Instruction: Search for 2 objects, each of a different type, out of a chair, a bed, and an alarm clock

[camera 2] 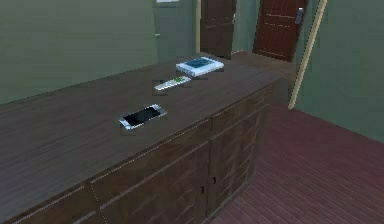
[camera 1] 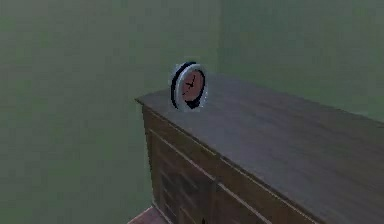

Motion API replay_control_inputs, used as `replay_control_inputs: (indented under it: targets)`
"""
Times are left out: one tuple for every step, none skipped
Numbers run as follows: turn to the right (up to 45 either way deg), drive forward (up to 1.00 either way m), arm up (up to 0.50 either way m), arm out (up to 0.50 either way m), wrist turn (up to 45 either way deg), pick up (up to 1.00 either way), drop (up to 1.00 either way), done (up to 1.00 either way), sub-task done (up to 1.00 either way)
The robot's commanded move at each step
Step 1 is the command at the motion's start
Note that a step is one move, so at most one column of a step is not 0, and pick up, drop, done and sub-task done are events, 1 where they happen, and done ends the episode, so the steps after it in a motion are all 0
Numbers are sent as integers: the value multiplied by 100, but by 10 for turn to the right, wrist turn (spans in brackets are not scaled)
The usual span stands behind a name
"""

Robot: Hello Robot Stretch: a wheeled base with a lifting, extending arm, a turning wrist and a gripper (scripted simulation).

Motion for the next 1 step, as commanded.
replay_control_inputs:
  targets:
    - [0,0,0,0,0,0,0,100,0]
